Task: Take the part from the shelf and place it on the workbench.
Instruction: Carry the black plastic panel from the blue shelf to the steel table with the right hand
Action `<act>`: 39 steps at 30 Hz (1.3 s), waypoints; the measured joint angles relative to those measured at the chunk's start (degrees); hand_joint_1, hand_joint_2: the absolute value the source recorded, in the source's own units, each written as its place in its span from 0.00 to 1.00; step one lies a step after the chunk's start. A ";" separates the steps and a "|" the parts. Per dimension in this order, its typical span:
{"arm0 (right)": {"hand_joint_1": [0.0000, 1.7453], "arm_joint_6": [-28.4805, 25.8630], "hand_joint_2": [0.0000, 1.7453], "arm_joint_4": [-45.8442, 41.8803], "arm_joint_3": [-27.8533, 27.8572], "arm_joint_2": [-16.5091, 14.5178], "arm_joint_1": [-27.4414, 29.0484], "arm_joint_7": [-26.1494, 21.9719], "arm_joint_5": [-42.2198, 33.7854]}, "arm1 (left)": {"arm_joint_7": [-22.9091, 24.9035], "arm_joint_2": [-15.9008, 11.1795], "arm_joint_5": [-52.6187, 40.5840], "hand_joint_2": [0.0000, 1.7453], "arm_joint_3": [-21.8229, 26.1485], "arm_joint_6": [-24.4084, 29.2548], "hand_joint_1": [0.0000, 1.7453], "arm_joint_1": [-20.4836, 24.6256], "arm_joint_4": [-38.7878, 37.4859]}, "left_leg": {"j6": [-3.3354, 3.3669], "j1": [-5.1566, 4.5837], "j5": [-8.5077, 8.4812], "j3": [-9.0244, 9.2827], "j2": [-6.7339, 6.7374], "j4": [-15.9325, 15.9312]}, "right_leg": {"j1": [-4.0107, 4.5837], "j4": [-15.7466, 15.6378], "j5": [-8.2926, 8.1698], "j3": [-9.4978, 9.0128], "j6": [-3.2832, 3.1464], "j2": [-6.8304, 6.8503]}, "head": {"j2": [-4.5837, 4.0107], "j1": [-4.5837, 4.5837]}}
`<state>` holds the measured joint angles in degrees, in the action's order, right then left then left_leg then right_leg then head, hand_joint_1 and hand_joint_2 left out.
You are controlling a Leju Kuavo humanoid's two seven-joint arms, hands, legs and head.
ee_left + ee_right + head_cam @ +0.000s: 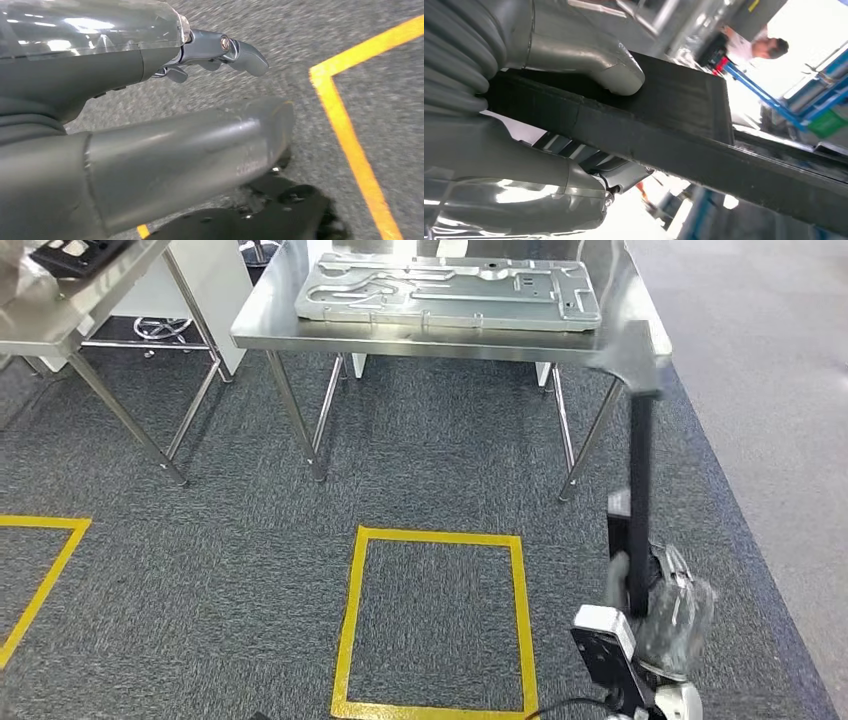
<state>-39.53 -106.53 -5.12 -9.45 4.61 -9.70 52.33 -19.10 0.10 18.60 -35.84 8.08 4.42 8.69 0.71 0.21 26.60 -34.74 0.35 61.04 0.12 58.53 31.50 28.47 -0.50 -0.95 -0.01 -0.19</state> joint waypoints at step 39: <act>1.00 22.57 1.00 21.94 -20.69 2.59 -28.64 10.59 -10.02 | 2.10 -0.53 -3.06 0.00 -4.92 -1.62 0.00 3.04 0.16 | 1.73 0.17 -0.15 2.47 -1.51 -3.39 | -0.77 14.72 2.43 11.28 2.33 0.71 | 0.00 0.02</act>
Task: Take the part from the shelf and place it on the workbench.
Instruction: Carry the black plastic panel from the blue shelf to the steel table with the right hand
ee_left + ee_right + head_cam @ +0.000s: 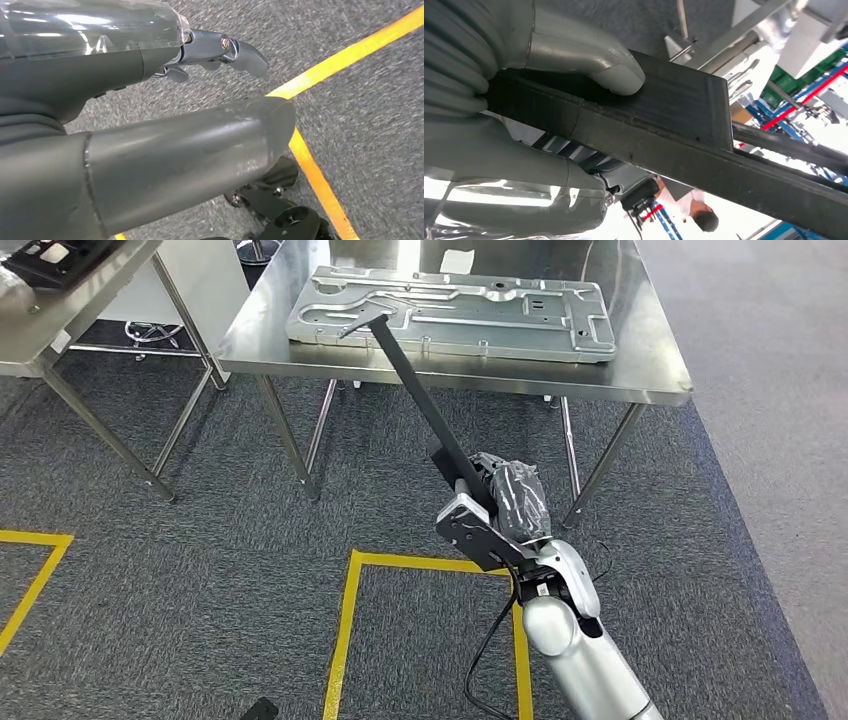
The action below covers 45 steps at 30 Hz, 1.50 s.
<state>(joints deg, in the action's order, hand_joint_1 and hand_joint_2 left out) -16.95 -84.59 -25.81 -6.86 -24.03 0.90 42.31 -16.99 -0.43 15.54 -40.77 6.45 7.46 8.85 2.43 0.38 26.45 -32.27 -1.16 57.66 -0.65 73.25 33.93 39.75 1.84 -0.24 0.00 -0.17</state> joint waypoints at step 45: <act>1.00 12.64 1.00 13.85 -7.64 8.51 -16.13 5.48 42.31 | 8.43 13.09 -6.84 0.00 -6.44 12.37 0.00 1.40 0.61 | -2.45 -0.19 3.89 -4.71 0.50 12.58 | 0.47 -16.62 -8.87 -6.17 -3.15 0.50 | 0.00 0.28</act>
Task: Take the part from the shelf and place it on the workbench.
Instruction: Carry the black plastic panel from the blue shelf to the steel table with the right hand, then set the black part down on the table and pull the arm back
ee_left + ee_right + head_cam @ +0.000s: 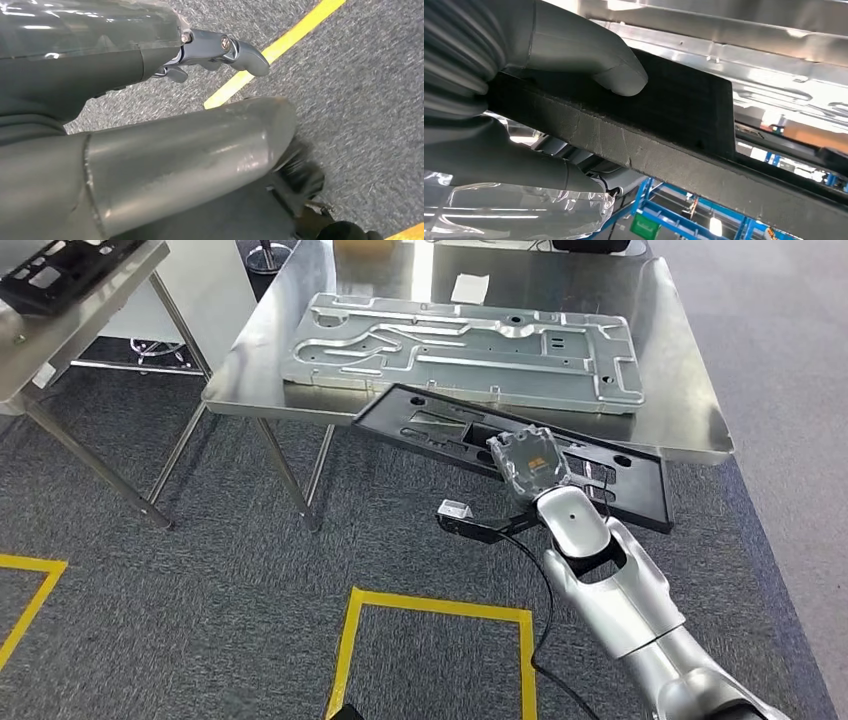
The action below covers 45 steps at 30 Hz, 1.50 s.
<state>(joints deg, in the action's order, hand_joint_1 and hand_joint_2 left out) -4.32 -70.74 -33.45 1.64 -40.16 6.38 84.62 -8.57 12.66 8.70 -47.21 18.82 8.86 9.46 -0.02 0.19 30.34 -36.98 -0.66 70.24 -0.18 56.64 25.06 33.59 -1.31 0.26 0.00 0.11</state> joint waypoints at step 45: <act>1.00 -2.83 1.00 3.35 -4.78 5.35 -0.10 -2.39 0.88 | -0.60 0.02 0.36 0.00 0.21 0.57 0.00 -0.20 0.24 | 2.44 0.00 -8.24 1.30 0.22 -13.53 | -0.23 10.23 4.80 0.29 3.08 -0.81 | 0.00 -0.35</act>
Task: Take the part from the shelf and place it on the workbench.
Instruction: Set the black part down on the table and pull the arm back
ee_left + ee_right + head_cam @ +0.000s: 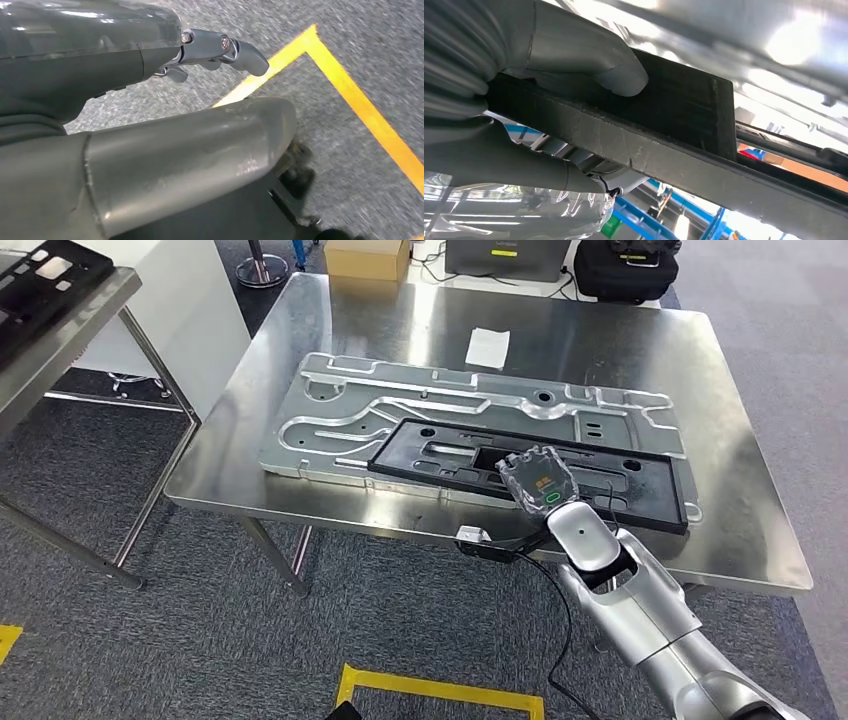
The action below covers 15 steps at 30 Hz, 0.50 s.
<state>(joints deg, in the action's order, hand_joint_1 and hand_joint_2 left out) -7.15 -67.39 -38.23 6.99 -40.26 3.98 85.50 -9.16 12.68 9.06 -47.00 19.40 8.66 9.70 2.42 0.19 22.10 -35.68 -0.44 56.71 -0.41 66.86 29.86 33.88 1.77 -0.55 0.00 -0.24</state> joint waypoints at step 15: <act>1.00 -0.20 1.00 0.03 -0.06 0.71 0.43 0.03 -0.22 | -0.62 0.02 0.69 0.00 0.26 0.49 0.00 0.05 0.07 | -2.76 -0.13 7.98 3.79 -0.15 8.48 | 0.05 -9.82 -6.92 1.97 -3.22 0.19 | 0.00 0.17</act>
<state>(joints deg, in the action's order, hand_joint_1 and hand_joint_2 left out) -7.34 -67.36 -38.29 7.70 -39.82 4.01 85.29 -9.78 12.70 9.75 -46.74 19.88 8.71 9.77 -0.34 0.07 30.07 -31.89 -0.59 65.19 -0.36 57.04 22.94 35.85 -1.45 -0.35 0.00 -0.07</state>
